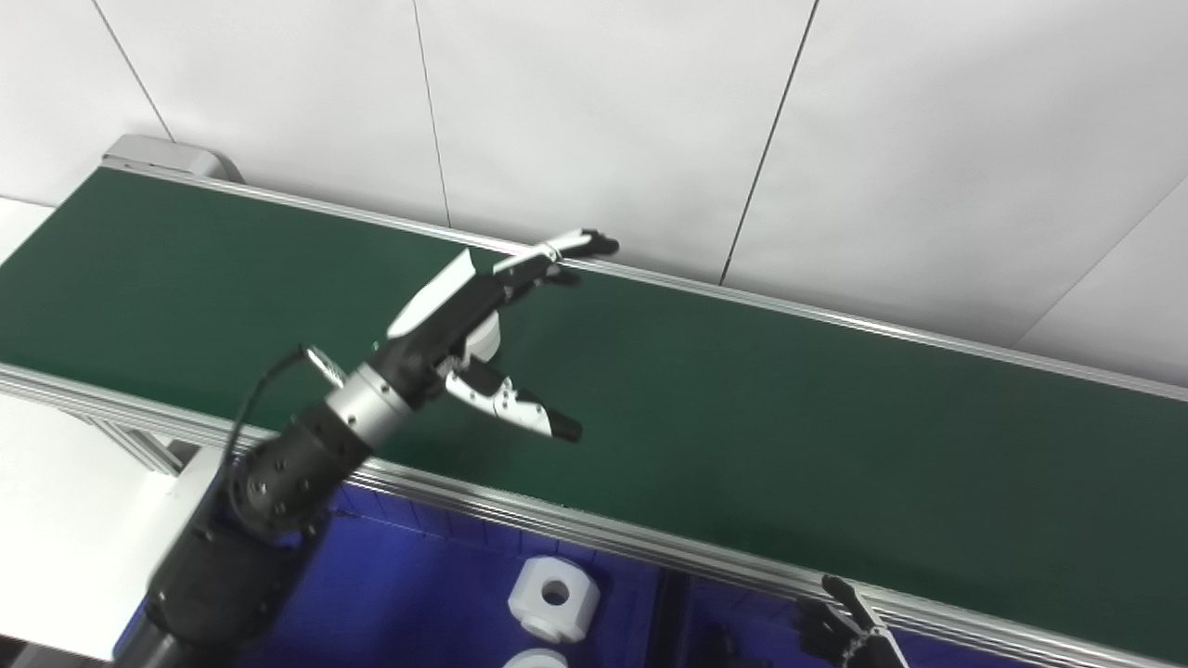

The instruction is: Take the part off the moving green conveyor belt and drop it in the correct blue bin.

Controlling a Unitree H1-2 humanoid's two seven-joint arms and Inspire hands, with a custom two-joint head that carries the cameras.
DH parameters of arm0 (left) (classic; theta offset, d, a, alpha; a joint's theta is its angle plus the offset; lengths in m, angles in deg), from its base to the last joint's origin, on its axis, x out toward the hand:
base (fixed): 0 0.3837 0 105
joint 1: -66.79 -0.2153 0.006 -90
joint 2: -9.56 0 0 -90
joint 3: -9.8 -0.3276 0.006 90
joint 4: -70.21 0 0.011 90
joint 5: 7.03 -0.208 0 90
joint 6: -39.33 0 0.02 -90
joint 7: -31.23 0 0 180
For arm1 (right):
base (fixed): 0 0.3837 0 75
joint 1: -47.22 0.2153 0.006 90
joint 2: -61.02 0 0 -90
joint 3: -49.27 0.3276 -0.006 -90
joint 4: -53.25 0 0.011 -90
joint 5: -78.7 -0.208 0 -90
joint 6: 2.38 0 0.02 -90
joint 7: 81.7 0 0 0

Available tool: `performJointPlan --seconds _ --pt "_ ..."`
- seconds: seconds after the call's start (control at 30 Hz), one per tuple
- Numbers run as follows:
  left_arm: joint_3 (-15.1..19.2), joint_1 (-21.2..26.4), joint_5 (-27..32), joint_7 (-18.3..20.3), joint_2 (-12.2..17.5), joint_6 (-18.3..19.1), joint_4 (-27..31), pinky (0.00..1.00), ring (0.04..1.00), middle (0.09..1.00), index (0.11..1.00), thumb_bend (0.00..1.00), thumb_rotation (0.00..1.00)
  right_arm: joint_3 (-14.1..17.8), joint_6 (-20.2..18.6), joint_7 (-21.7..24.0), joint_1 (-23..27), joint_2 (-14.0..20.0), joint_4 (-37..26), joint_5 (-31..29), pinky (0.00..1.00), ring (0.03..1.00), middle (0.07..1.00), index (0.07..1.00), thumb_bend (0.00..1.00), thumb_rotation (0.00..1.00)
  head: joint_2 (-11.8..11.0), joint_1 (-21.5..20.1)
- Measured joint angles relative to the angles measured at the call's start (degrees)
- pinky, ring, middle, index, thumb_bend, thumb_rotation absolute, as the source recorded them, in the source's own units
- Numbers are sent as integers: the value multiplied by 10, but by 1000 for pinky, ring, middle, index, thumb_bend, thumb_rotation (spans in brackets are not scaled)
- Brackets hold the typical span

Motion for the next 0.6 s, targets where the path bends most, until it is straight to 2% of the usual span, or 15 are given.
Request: performJointPlan --seconds 0.17,0.3,0.33,0.37,0.43,0.5,0.6 --pt "-3 43 -42 15 18 26 -29 922 983 998 923 833 18 0 0 4 2 0 0 0 742 766 792 879 788 316 -8 18" --pt "-20 80 -111 23 34 46 -71 867 956 994 920 871 6 1 0 5 7 0 2 -1 733 762 788 879 785 314 -17 32" --pt "-25 87 -128 25 39 50 -76 872 952 991 918 877 9 1 0 5 9 0 4 -1 730 760 787 878 786 315 -19 36" --pt "-28 95 -146 27 43 56 -83 931 951 983 909 891 4 1 0 5 11 0 6 -2 730 762 787 879 786 322 -22 40" --pt "-34 109 -178 27 50 58 -98 987 958 974 899 897 0 1 0 5 16 -1 8 -4 735 761 783 879 788 320 -25 40" --pt "-45 124 -203 27 61 57 -124 996 962 968 893 898 0 1 0 8 20 -1 12 -10 734 757 779 877 791 317 -25 40" --pt "-52 141 -219 27 62 53 -167 989 961 962 887 903 0 2 0 8 22 -2 21 -12 725 758 782 879 789 324 -39 50"
